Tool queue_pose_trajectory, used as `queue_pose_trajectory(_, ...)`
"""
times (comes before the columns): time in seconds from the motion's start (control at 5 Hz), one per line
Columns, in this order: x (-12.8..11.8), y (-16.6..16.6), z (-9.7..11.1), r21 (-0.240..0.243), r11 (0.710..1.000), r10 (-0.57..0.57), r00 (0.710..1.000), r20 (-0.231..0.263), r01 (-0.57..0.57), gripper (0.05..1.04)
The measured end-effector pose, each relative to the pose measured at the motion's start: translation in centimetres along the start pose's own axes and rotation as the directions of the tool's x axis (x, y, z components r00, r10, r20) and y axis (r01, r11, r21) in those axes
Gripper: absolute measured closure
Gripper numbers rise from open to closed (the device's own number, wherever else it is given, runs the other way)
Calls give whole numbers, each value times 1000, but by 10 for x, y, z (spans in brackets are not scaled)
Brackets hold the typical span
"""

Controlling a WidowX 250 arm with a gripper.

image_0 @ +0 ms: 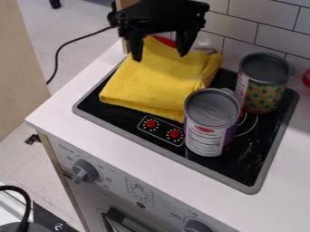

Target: Push the can to the upper side of the burner

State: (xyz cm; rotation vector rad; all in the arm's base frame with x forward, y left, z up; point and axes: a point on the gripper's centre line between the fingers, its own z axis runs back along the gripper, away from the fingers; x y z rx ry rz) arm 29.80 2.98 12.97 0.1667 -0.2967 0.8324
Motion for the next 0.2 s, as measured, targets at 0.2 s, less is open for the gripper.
queue_pose_trajectory(0.2,30,16,-13,27,995,92,996,-17,-92,85)
